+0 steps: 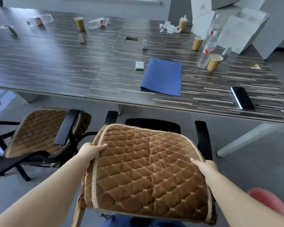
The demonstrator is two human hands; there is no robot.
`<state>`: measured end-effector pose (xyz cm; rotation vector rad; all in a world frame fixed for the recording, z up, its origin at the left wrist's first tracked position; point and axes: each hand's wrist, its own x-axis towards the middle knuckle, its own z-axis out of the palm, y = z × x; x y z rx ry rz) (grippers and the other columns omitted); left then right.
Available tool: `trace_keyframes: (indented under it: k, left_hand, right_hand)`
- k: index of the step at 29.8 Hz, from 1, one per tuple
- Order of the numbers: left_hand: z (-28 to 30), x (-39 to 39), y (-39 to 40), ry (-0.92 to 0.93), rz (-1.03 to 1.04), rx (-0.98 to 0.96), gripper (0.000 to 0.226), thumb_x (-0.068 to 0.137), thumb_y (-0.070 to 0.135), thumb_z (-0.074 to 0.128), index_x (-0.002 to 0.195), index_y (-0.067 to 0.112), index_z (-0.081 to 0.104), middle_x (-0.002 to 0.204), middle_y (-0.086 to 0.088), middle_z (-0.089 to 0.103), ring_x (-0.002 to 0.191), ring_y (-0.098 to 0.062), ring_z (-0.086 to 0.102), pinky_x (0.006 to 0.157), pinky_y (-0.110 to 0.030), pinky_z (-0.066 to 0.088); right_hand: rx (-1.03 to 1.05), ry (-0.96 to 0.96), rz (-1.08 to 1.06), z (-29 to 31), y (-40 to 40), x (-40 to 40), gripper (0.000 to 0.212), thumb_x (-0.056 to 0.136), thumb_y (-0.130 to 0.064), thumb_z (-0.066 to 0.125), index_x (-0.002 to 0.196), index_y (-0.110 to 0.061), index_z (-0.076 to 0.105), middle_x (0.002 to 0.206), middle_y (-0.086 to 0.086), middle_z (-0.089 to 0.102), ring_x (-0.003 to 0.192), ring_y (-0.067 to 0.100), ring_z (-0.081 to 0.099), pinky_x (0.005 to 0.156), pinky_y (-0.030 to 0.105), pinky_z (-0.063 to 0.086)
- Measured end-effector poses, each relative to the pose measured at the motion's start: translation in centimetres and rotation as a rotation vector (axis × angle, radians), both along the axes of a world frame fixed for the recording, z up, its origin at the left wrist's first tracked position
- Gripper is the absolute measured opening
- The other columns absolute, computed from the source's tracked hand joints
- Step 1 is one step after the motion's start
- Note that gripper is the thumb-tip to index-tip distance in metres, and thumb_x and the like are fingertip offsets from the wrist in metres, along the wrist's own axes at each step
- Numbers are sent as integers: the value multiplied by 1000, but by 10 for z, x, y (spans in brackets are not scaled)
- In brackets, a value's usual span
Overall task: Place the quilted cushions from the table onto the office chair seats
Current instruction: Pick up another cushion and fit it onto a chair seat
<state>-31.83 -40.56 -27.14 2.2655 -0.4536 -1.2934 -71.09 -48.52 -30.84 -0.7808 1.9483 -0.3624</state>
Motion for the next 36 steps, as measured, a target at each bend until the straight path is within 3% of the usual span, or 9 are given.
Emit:
trace_keyframes:
  k: [5, 8, 16, 22, 23, 26, 30, 33, 36]
  left_hand:
    - [-16, -2, -22, 10, -112, 15, 65, 69, 42, 80, 123, 12, 60, 106, -9, 68, 95, -30, 66, 92, -47, 52]
    - [-18, -9, -36, -5, -158, 34, 67, 74, 41, 78, 130, 13, 54, 115, -9, 64, 100, -29, 63, 91, -43, 51]
    - [-77, 4, -142, -24, -221, 92, 74, 66, 45, 82, 127, 12, 53, 116, -8, 63, 100, -27, 62, 84, -39, 52]
    - [-95, 4, -202, -21, -116, 19, 73, 74, 45, 76, 132, 11, 49, 122, -10, 60, 107, -32, 60, 88, -43, 52]
    - [-138, -4, -226, -34, -110, 34, 70, 77, 41, 75, 133, 10, 48, 124, -10, 59, 109, -32, 59, 87, -41, 51]
    - [-173, -7, -251, -59, -71, 0, 64, 81, 36, 73, 133, 9, 48, 119, -7, 58, 106, -28, 59, 83, -36, 48]
    - [-196, 0, -270, -172, -81, -53, 62, 80, 37, 73, 132, 10, 53, 127, -11, 61, 111, -32, 60, 91, -37, 50]
    - [-223, -3, -275, -223, -122, -40, 64, 82, 38, 71, 136, 12, 49, 133, -10, 57, 117, -31, 56, 88, -32, 45]
    - [-262, -8, -264, -219, -137, 7, 70, 81, 36, 72, 141, 13, 42, 137, -10, 54, 122, -30, 53, 98, -36, 43]
  right_hand:
    - [39, 77, -31, -10, -7, -6, 52, 79, -27, 75, 119, 3, 60, 115, 20, 62, 97, 36, 58, 84, 38, 47]
    - [63, 97, -49, -11, -10, -3, 55, 80, -28, 74, 122, 1, 57, 118, 20, 61, 103, 38, 58, 86, 39, 47]
    - [23, 243, 28, -65, -128, 9, 45, 78, -39, 69, 112, -9, 65, 103, 14, 65, 93, 37, 60, 86, 44, 51]
    - [-54, 253, 61, -84, -187, 23, 58, 87, -39, 61, 131, -3, 51, 126, 18, 58, 111, 38, 56, 84, 36, 43]
    - [-27, 273, 55, -124, -206, 17, 61, 88, -39, 60, 135, -3, 47, 131, 18, 55, 116, 38, 54, 89, 37, 43]
    - [-19, 278, 87, -163, -230, 23, 64, 90, -39, 57, 140, -2, 41, 137, 19, 50, 122, 38, 50, 97, 38, 42]
    - [-42, 328, 82, -183, -258, 31, 61, 88, -44, 55, 136, -7, 46, 136, 15, 53, 121, 36, 52, 99, 39, 44]
    - [-76, 340, 90, -208, -263, 28, 48, 90, -37, 56, 128, -7, 54, 128, 12, 58, 117, 33, 54, 88, 30, 40]
    - [-80, 300, 69, -245, -251, 27, 46, 89, -32, 57, 128, -8, 52, 125, 12, 58, 114, 34, 55, 84, 30, 40]
